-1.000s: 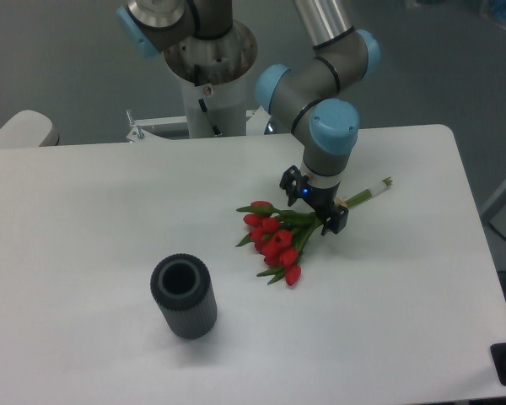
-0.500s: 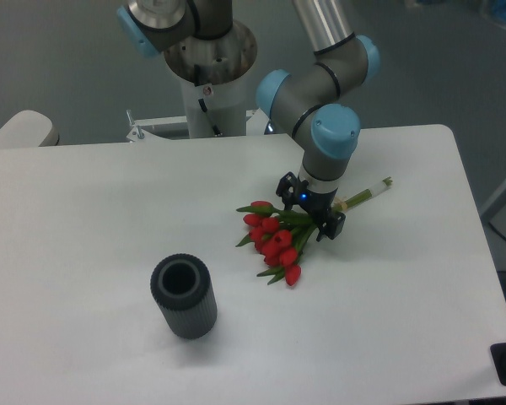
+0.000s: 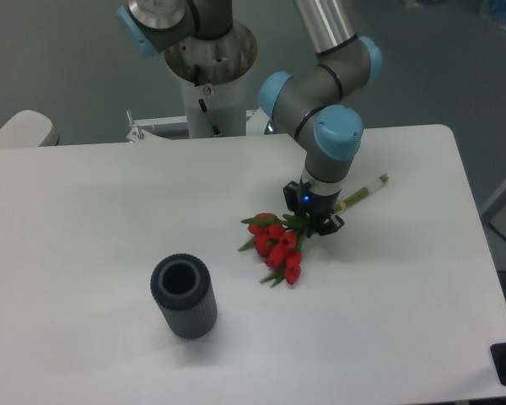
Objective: Pick up the flowers from the table
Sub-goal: 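Close the gripper around the tulip stems, then lift the tulip bouquet up off the table, blooms hanging down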
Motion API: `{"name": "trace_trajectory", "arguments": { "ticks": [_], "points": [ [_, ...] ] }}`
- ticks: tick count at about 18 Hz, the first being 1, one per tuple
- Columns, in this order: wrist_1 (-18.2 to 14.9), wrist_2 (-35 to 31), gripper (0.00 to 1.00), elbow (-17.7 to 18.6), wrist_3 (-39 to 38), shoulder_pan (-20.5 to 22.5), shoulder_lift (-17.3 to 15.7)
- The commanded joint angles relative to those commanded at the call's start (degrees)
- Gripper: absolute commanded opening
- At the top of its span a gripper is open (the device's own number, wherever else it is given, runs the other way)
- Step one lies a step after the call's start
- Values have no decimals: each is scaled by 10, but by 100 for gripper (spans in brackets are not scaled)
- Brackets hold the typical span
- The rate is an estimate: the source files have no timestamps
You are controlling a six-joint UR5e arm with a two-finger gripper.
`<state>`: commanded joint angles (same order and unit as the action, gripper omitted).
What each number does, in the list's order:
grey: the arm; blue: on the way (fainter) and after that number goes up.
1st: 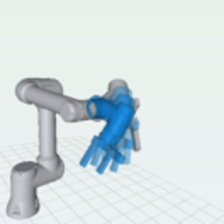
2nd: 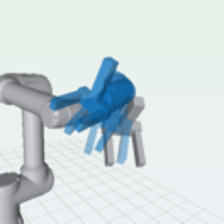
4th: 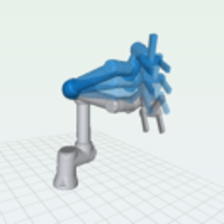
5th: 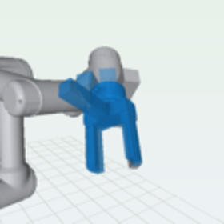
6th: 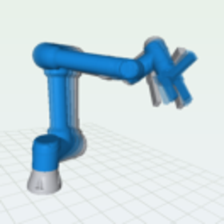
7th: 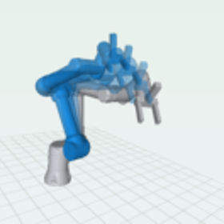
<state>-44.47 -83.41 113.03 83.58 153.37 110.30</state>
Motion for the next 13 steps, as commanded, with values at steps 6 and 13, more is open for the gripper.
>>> {"name": "trace_trajectory", "arguments": {
  "ticks": [6, 13],
  "points": [
    [-12, 12, 21, -54, -1, -2, -13],
    [-21, 224, 22, -135, -74, -2, -42]
  ]
}}
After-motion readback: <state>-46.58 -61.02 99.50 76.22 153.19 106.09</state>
